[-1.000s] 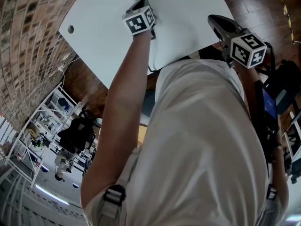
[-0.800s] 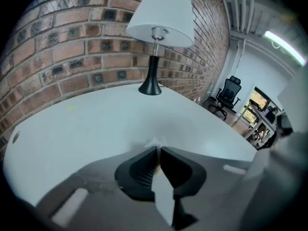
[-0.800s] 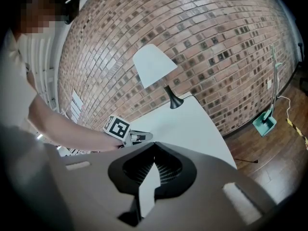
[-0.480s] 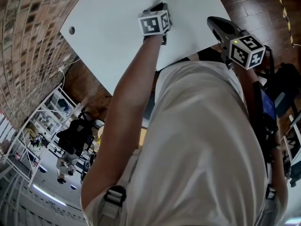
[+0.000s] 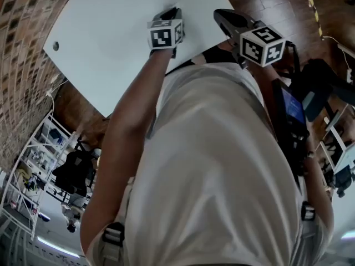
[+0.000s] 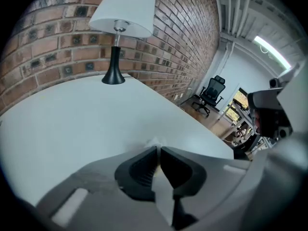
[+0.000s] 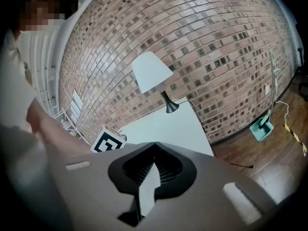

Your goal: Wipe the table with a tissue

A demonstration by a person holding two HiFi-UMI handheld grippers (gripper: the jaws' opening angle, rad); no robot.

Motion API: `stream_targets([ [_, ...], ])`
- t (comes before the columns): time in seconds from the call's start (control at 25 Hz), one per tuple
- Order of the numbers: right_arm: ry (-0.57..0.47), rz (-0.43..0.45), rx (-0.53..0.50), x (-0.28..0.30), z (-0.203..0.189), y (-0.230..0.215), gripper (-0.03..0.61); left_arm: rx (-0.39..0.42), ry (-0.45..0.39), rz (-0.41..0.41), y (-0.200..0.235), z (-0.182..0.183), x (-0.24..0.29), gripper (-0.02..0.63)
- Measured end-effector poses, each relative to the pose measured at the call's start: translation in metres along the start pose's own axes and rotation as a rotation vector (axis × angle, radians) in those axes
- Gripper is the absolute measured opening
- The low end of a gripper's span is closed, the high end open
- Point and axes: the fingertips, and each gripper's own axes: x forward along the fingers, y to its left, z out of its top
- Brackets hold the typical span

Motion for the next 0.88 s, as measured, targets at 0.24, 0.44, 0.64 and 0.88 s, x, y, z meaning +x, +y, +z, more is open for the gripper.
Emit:
stream_targets([
  [0.24, -0.006, 0.039, -0.023, -0.023, 0.004, -0.008, 0.008, -0.186, 0.028, -0.251, -0.080, -0.007, -0.002, 0.029],
  [0.44, 0.000, 0.092, -0.063, -0.032, 0.011, -0.016, 0.008, -0.156, 0.005, -0.316, -0.119, -0.013, 0.001, 0.031],
  [0.64, 0.028, 0.159, -0.066, -0.030, 0.001, -0.025, 0.008, -0.136, -0.024, -0.317, -0.135, -0.022, -0.006, 0.031],
  [0.88, 0.056, 0.198, -0.080, -0.011, -0.011, -0.018, 0.008, -0.050, -0.022, -0.331, -0.137, -0.037, -0.019, 0.031],
])
